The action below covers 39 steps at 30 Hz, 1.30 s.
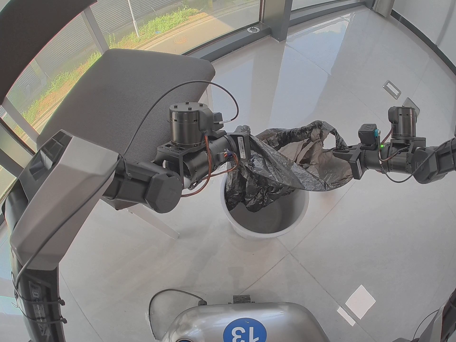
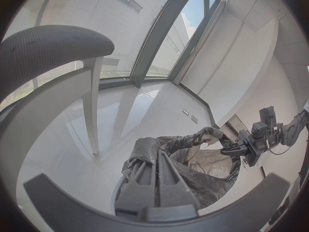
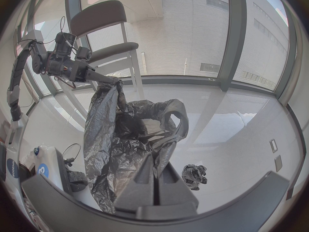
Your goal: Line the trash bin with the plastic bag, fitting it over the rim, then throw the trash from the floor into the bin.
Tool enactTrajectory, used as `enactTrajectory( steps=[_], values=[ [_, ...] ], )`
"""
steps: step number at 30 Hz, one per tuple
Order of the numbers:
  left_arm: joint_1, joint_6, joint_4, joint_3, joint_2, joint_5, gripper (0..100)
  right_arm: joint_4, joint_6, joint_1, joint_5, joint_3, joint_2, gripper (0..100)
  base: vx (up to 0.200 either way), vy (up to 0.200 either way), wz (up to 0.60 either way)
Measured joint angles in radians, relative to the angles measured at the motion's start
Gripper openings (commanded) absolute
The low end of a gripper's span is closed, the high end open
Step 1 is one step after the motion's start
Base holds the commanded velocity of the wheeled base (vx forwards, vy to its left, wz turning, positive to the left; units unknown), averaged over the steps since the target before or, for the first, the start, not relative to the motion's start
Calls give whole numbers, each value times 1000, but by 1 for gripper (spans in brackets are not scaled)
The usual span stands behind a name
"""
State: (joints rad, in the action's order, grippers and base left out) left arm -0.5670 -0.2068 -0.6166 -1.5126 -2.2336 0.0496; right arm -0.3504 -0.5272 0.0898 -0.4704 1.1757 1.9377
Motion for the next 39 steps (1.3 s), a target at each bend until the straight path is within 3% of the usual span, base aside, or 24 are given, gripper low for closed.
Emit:
enactTrajectory(
  steps=[10, 23, 39],
  values=[
    [11, -4, -2, -13, -64, -2, 0, 38, 6, 4, -2, 103, 148, 0, 0, 0, 0],
    [2, -6, -131, 220, -46, -20, 0, 36, -23, 0, -2, -95, 135, 0, 0, 0, 0],
    [8, -6, -131, 276, 130, -53, 0, 34, -20, 84, -3, -159, 74, 0, 0, 0, 0]
  ],
)
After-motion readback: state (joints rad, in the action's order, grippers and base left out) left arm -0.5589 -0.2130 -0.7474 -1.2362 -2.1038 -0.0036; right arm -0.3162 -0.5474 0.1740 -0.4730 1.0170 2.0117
